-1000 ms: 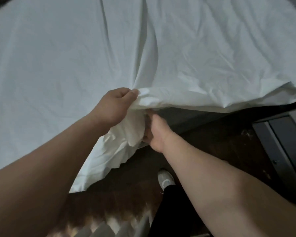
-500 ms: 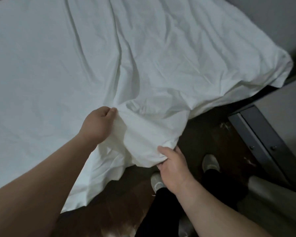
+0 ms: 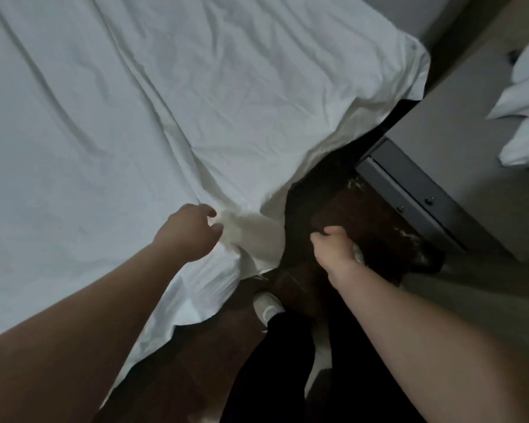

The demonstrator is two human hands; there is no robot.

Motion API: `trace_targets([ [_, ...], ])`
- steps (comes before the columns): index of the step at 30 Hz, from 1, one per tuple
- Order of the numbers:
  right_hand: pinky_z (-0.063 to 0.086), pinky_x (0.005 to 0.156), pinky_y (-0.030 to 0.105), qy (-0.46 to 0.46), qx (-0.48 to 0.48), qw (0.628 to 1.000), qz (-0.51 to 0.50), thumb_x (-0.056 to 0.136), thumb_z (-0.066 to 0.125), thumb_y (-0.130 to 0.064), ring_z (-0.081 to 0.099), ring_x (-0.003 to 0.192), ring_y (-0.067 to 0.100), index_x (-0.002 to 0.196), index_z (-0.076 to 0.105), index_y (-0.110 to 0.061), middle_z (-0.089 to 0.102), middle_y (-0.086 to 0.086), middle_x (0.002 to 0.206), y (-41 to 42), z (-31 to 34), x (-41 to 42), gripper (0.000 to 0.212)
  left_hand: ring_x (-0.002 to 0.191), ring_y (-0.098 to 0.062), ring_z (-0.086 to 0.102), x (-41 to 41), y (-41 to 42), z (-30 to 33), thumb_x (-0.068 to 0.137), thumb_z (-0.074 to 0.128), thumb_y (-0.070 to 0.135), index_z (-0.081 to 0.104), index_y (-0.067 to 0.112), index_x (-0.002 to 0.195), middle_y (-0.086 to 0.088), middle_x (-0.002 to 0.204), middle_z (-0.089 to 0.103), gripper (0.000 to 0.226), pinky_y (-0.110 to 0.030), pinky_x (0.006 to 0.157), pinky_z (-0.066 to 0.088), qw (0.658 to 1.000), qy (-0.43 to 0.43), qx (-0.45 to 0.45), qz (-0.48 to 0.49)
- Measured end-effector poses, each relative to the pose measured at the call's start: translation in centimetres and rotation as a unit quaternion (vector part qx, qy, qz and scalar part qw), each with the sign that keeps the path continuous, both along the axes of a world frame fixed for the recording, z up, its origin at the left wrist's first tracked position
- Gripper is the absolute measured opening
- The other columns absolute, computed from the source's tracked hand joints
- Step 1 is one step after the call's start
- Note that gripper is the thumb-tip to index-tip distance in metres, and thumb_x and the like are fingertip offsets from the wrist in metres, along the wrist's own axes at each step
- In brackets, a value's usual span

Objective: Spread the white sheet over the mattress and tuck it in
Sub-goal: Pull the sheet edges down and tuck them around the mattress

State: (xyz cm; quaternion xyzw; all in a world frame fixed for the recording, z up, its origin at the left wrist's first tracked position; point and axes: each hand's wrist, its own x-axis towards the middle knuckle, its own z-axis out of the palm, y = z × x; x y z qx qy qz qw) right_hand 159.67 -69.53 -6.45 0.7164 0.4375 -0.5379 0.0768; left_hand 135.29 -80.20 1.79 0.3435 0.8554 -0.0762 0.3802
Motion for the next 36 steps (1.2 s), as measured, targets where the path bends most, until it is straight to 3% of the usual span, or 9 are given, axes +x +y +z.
trace_targets([
  [5, 0.049, 0.085, 0.033, 0.087, -0.017, 0.986, -0.140, 0.101, 0.047, -0.016, 0.062, 0.088, 0.018, 0.118, 0.063, -0.017, 0.067, 0.005, 0.101, 7.8, -1.1, 0.8, 0.023, 0.125, -0.024, 0.058, 2.0, 5.2, -0.7, 0.099, 0.055, 0.045, 0.057, 0.024, 0.140, -0.003, 0.143, 0.055, 0.046, -0.038, 0.101, 0.048, 0.997, -0.028, 0.009, -0.074],
  [9, 0.049, 0.103, 0.049, 0.125, -0.051, 0.969, -0.207, 0.103, 0.047, -0.012, 0.060, 0.128, 0.038, 0.137, 0.056, -0.004, 0.061, 0.020, 0.139, 13.6, -2.7, 0.4, 0.035, 0.119, -0.021, 0.061, 3.3, 10.8, -1.6, 0.100, 0.054, 0.046, 0.057, 0.026, 0.139, -0.001, 0.139, 0.058, 0.044, -0.038, 0.099, 0.050, 0.993, -0.034, 0.013, -0.111],
  [13, 0.057, 0.090, 0.036, 0.148, -0.099, 0.938, -0.298, 0.109, 0.023, -0.010, 0.059, 0.130, 0.024, 0.150, 0.046, -0.011, 0.053, 0.007, 0.150, 20.1, -4.7, -1.8, 0.047, 0.124, -0.019, 0.058, 4.1, 17.4, -3.1, 0.100, 0.054, 0.044, 0.057, 0.027, 0.139, 0.001, 0.139, 0.058, 0.042, -0.036, 0.102, 0.047, 0.990, -0.037, 0.017, -0.136],
  [18, 0.062, 0.084, 0.042, 0.194, -0.095, 0.914, -0.344, 0.104, 0.050, -0.023, 0.073, 0.089, 0.021, 0.123, 0.063, -0.019, 0.071, 0.003, 0.103, 27.9, -7.9, -4.7, 0.024, 0.122, -0.017, 0.060, 4.5, 27.2, -6.0, 0.100, 0.055, 0.039, 0.059, 0.026, 0.138, 0.004, 0.135, 0.062, 0.040, -0.036, 0.103, 0.046, 0.990, -0.054, 0.026, -0.129],
  [22, 0.058, 0.065, 0.030, 0.216, -0.130, 0.907, -0.337, 0.101, 0.059, -0.023, 0.051, 0.053, 0.012, 0.094, 0.063, -0.016, 0.055, 0.000, 0.065, 31.8, -9.6, -5.3, 0.011, 0.121, -0.019, 0.060, 4.5, 32.9, -8.2, 0.099, 0.055, 0.039, 0.054, 0.027, 0.141, 0.003, 0.138, 0.059, 0.044, -0.037, 0.102, 0.048, 0.991, -0.046, 0.010, -0.129],
  [24, 0.052, 0.062, 0.028, 0.209, -0.123, 0.913, -0.329, 0.100, 0.060, -0.024, 0.052, 0.058, 0.012, 0.088, 0.062, -0.018, 0.054, 0.000, 0.069, 32.6, -9.6, -4.5, 0.014, 0.122, -0.021, 0.060, 4.9, 34.6, -8.9, 0.099, 0.056, 0.041, 0.049, 0.025, 0.146, 0.000, 0.142, 0.055, 0.050, -0.036, 0.100, 0.048, 0.990, -0.031, -0.001, -0.135],
  [28, 0.045, 0.075, 0.038, 0.229, -0.104, 0.918, -0.308, 0.098, 0.054, -0.032, 0.065, 0.104, 0.024, 0.108, 0.067, -0.025, 0.071, -0.001, 0.112, 33.3, -8.2, -1.5, 0.018, 0.120, -0.029, 0.058, 6.7, 37.3, -9.6, 0.095, 0.058, 0.055, 0.044, 0.017, 0.146, -0.007, 0.140, 0.052, 0.065, -0.040, 0.094, 0.050, 0.989, -0.007, -0.026, -0.147],
  [32, 0.056, 0.076, 0.039, 0.311, -0.073, 0.856, -0.406, 0.099, 0.046, -0.021, 0.072, 0.087, 0.022, 0.102, 0.067, -0.015, 0.077, 0.003, 0.094, 33.6, -6.3, 1.1, 0.022, 0.101, -0.029, 0.062, 8.3, 38.9, -10.6, 0.094, 0.056, 0.059, 0.053, 0.015, 0.126, -0.006, 0.118, 0.060, 0.054, -0.042, 0.083, 0.054, 0.987, 0.014, -0.024, -0.157],
  [36, 0.053, 0.071, 0.036, 0.259, 0.051, 0.877, -0.402, 0.103, 0.048, -0.018, 0.061, 0.075, 0.020, 0.096, 0.061, -0.009, 0.062, 0.005, 0.086, 35.9, -5.8, 3.6, 0.017, 0.080, -0.026, 0.058, 9.2, 40.2, -10.8, 0.102, 0.042, 0.032, 0.061, 0.022, 0.103, -0.004, 0.097, 0.064, 0.021, -0.036, 0.068, 0.048, 0.982, 0.034, 0.049, -0.180],
])
